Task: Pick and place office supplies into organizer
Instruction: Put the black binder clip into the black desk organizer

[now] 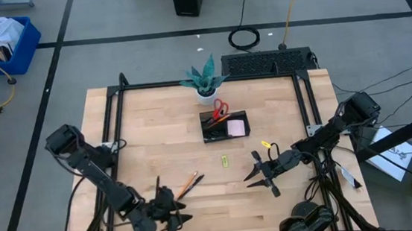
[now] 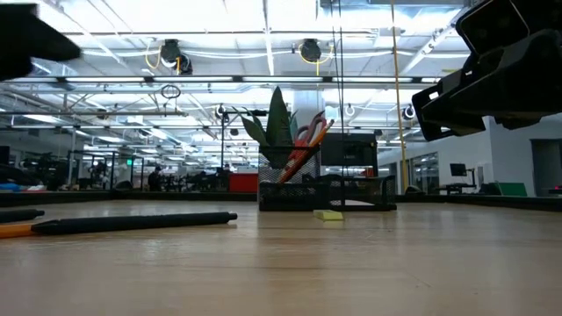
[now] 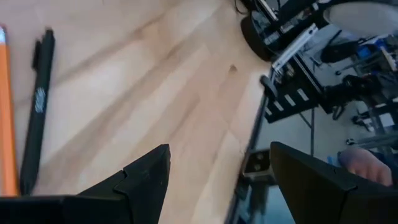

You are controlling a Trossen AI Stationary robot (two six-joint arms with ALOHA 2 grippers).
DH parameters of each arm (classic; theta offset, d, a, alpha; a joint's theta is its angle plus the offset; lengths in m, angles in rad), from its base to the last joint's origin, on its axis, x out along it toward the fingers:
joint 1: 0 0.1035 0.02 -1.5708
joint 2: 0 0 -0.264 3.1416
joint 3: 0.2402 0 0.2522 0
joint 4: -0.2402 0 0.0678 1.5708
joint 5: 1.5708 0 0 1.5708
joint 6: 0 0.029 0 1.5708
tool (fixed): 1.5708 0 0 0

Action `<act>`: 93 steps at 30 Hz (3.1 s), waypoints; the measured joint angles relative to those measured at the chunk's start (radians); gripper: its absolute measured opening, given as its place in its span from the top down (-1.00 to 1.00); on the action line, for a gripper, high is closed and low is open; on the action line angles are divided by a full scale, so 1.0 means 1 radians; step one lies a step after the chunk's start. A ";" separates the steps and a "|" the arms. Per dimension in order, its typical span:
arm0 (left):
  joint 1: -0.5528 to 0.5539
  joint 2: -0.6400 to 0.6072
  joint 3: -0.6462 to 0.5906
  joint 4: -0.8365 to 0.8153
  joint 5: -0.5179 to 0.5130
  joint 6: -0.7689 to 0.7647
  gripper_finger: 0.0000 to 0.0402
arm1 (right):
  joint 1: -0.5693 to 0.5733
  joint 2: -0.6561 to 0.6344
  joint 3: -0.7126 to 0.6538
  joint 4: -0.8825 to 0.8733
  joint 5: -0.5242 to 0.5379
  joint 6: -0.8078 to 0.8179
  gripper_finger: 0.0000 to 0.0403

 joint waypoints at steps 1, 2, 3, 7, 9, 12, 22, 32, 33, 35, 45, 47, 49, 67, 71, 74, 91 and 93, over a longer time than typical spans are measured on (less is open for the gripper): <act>-0.009 0.000 0.008 -0.012 0.000 -0.011 -0.38 | 0.000 0.000 0.000 0.000 0.000 0.000 0.49; -0.018 0.000 0.021 -0.028 -0.004 -0.020 -0.38 | 0.000 0.000 0.000 0.001 0.000 0.000 0.49; -0.025 0.001 0.043 -0.043 -0.016 -0.021 -0.38 | 0.000 0.000 0.000 0.002 0.000 0.000 0.49; -0.061 0.001 0.188 -0.121 -0.102 0.069 -0.38 | 0.000 0.000 0.000 0.001 0.000 0.000 0.49; -0.075 0.015 0.283 -0.227 -0.135 0.085 -0.38 | 0.000 0.000 0.000 0.000 0.000 0.000 0.49; -0.080 0.064 0.419 -0.401 -0.147 0.084 -0.38 | -0.001 0.000 0.000 -0.004 0.000 -0.007 0.49; -0.075 0.222 0.622 -0.698 -0.085 -0.024 -0.38 | 0.001 -0.136 -0.021 -0.032 -0.047 0.038 0.49; -0.072 0.228 0.606 -0.793 0.039 -0.145 -0.38 | 0.002 -0.660 -0.228 -0.128 -0.079 0.028 0.49; -0.067 0.228 0.606 -0.807 0.072 -0.167 -0.38 | 0.002 -0.692 -0.254 -0.115 -0.080 0.038 0.49; -0.059 0.228 0.605 -0.842 0.130 -0.219 -0.38 | 0.002 -0.737 -0.305 -0.096 -0.080 0.058 0.49; -0.017 0.228 0.604 -1.030 0.314 -0.303 -0.38 | 0.002 -0.791 -0.310 -0.182 -0.078 0.053 0.49; 0.005 0.228 0.604 -1.060 0.329 -0.305 -0.38 | 0.002 -0.792 -0.310 -0.186 -0.078 0.052 0.49; 0.023 0.228 0.604 -1.059 0.330 -0.286 -0.38 | 0.002 -0.793 -0.311 -0.178 -0.078 0.052 0.49; -0.033 0.257 0.609 -1.107 0.456 -0.392 -0.38 | 0.002 -0.792 -0.313 -0.182 -0.078 0.052 0.49; -0.050 0.293 0.608 -1.143 0.491 -0.438 -0.38 | 0.002 -0.792 -0.313 -0.182 -0.078 0.052 0.49; -0.051 0.298 0.608 -1.145 0.484 -0.453 -0.38 | 0.002 -0.792 -0.313 -0.182 -0.079 0.052 0.49; -0.025 0.342 0.608 -1.148 0.473 -0.329 -0.38 | 0.002 -0.792 -0.313 -0.182 -0.078 0.052 0.49; -0.025 0.342 0.608 -1.145 0.480 -0.322 -0.38 | 0.002 -0.792 -0.313 -0.182 -0.078 0.052 0.49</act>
